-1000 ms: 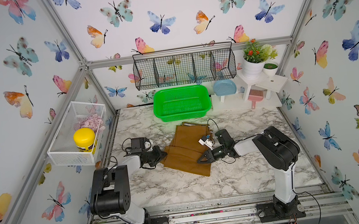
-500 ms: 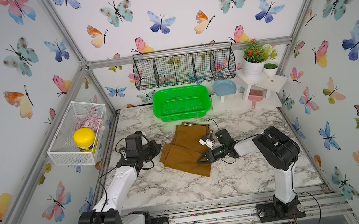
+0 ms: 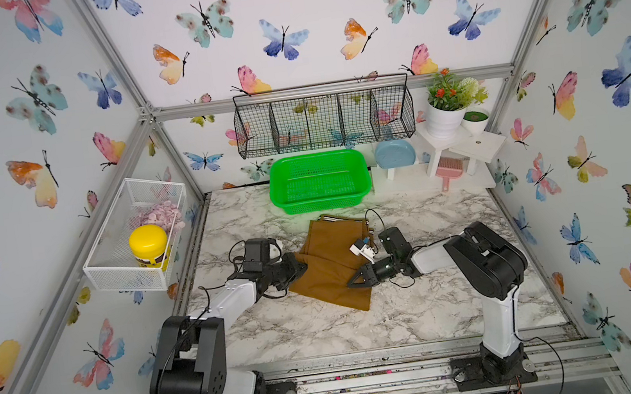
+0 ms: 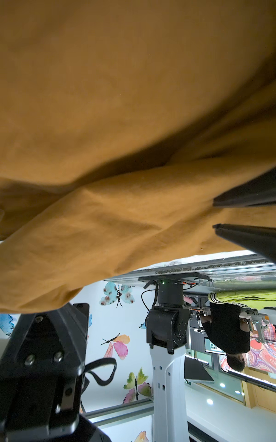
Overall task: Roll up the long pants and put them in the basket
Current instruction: Roll the long pant at the center of the board.
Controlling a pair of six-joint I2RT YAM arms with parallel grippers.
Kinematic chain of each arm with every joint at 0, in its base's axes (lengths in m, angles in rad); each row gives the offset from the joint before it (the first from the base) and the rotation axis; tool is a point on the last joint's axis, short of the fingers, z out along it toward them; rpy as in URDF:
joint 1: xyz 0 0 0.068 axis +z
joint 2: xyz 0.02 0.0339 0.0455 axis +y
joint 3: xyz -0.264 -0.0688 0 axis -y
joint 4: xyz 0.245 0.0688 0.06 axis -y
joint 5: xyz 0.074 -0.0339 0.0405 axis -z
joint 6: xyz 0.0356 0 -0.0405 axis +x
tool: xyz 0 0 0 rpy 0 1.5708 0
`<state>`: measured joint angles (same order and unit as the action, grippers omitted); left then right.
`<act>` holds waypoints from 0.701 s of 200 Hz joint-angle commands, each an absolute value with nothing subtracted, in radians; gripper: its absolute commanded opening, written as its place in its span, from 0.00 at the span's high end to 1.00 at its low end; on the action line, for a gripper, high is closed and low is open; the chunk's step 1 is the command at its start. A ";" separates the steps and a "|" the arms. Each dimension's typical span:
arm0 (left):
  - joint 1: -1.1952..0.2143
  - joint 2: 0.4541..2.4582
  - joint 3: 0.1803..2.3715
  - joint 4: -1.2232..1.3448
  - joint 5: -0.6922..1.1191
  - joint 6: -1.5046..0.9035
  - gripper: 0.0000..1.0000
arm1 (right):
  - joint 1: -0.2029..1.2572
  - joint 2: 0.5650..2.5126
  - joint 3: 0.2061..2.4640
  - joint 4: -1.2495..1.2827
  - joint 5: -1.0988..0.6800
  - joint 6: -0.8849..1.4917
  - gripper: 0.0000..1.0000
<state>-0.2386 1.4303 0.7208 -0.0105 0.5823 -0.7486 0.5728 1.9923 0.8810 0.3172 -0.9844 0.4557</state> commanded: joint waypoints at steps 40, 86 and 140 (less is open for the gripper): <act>-0.290 1.394 0.810 -0.085 0.499 -0.740 1.00 | 0.558 2.075 0.830 0.127 -0.850 0.466 0.80; -0.290 1.311 0.981 -0.537 0.010 -0.702 1.00 | 0.559 2.090 0.842 0.126 -0.859 0.466 0.80; -0.372 1.339 0.956 -0.326 0.289 -0.708 1.00 | 0.560 2.095 0.847 0.126 -0.864 0.471 0.80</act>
<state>-0.3218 1.2751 0.9569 -0.3737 0.1623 -0.7216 0.5659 2.0121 0.8932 0.3149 -1.0187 0.4637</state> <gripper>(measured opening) 0.042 0.197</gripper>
